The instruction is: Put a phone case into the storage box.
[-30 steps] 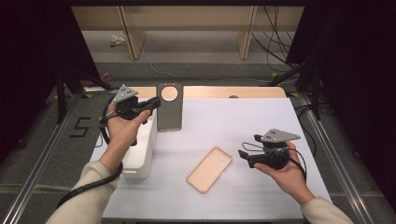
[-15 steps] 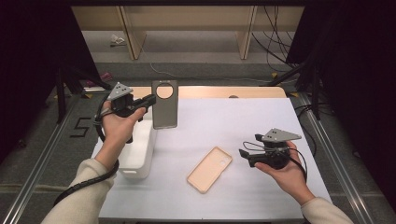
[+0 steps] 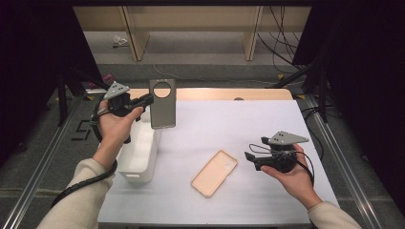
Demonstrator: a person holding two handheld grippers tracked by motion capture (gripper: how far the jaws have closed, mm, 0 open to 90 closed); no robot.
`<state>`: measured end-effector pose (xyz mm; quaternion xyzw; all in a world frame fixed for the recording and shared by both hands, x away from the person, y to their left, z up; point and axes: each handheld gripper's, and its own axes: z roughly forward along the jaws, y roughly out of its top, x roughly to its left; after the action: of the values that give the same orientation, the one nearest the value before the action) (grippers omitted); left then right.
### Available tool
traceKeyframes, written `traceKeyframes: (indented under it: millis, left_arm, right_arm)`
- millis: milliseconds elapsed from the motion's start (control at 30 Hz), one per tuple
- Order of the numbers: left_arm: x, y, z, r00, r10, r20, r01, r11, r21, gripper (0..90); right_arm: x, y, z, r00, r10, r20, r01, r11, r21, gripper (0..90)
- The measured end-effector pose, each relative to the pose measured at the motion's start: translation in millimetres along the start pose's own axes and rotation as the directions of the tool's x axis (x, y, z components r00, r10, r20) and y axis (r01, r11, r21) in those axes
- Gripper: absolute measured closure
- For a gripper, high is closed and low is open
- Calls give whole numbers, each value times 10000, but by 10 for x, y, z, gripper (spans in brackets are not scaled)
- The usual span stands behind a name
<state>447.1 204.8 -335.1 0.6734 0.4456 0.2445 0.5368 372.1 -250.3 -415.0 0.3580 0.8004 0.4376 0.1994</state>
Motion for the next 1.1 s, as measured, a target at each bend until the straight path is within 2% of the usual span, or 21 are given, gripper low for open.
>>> traceKeyframes:
  millis: [433, 1100]
  left_arm:
    - [152, 56, -33, 9997, 29, -238, -29, 10000, -22, 828]
    - [283, 94, -16, 9990, 123, -438, -119, 9999, 92, 829]
  right_arm:
    - [-4, -3, 2, 10000, 41, 12, -41, 10000, 5, 164]
    - [-9, -7, 7, 10000, 87, -1, -87, 10000, 15, 164]
